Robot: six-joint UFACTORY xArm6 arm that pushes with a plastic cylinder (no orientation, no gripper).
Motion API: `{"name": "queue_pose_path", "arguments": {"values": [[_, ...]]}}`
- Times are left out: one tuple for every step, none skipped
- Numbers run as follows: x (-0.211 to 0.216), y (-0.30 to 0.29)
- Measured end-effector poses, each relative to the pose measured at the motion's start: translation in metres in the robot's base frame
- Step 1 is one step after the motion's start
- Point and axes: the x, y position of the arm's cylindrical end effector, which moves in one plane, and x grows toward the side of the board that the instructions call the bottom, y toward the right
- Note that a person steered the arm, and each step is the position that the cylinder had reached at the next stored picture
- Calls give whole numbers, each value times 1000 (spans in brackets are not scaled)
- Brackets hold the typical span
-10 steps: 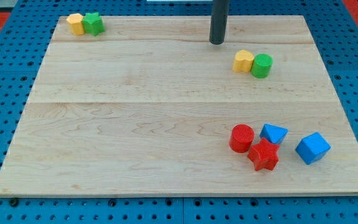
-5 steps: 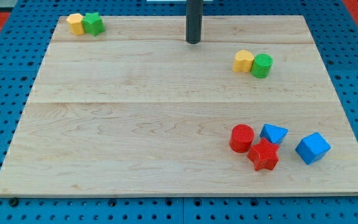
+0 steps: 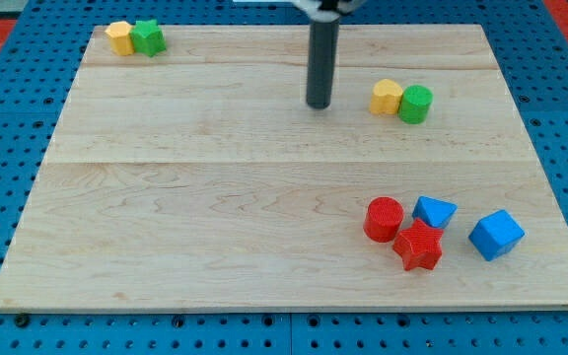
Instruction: Push the yellow heart close to the yellow hexagon
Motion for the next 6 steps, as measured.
{"name": "queue_pose_path", "arguments": {"values": [[34,42],[34,123],[32,182],[3,170],[-5,87],[-11,8]]}}
